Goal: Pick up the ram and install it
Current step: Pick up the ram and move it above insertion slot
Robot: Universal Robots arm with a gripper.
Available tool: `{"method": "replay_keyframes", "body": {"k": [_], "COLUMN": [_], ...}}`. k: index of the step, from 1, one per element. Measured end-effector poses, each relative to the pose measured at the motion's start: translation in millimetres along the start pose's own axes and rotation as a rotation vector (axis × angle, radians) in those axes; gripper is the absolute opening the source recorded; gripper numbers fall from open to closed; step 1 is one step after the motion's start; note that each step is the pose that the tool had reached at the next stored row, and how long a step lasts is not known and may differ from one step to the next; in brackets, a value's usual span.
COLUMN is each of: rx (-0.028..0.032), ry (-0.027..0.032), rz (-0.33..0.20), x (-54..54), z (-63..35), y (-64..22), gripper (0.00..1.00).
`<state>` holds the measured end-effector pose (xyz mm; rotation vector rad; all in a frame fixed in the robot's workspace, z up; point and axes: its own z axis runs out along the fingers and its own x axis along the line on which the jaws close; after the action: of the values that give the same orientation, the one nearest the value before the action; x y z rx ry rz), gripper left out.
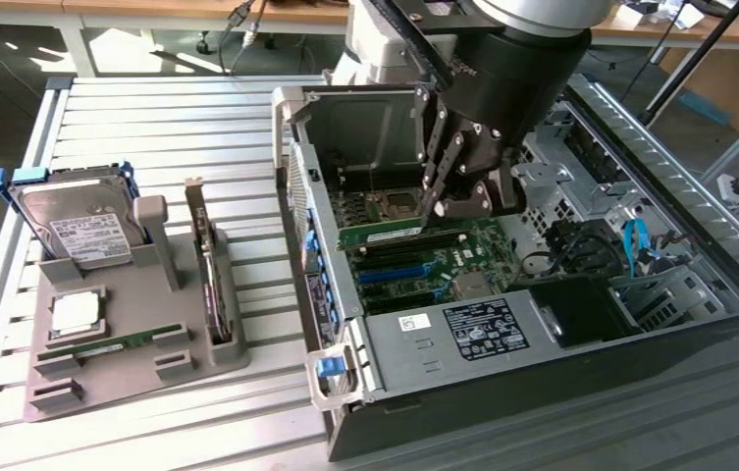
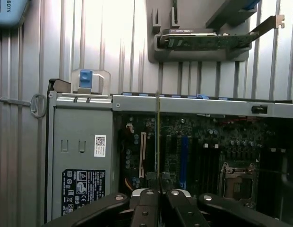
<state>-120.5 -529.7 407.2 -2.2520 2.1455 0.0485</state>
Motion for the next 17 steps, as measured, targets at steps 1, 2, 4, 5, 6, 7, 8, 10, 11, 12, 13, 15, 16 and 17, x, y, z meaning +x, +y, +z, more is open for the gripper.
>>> {"method": "replay_keyframes", "body": {"k": [1, 2, 4, 5, 6, 7, 8, 10, 11, 12, 13, 15, 16, 17], "rx": [0.0000, 0.0000, -0.0001, -0.0002, -0.0003, -0.0004, -0.0006, -0.0008, -0.0010, -0.0011, -0.0012, -0.0015, -0.0017, -0.0018], "ry": [0.0000, 0.0000, 0.0000, 0.0001, 0.0000, 0.0001, 0.0000, 0.0000, 0.0000, 0.0000, 0.0000, 0.0000, -0.0001, -0.0001], "rz": [0.000, 0.000, 0.000, 0.000, 0.000, 0.000, 0.000, 0.000, 0.000, 0.000, 0.000, 0.000, 0.000, 0.000], "x": [0.1, 0.2, 0.5, 0.7, 1.1, 1.2, 1.7, 2.1, 2.3, 2.5, 2.7, 3.1, 3.4, 3.6], "z": [0.0, 0.0, 0.0, -0.1, 0.0, -0.1, -0.1, -0.1, -0.1, 0.0, -0.1, -0.1, 0.0, 0.0], "y": [-1.6, -3.6, -10.0, -15.6, -21.6, -25.8, -35.0, -42.3, -47.1, -51.2, -55.2, -64.3, -68.5, -72.7], "gripper": [0.12, 0.12, 0.12, 0.12, 0.12, 0.12, 0.12, 0.12, 0.12, 0.12, 0.12, 0.12, 0.12, 0.12]}}
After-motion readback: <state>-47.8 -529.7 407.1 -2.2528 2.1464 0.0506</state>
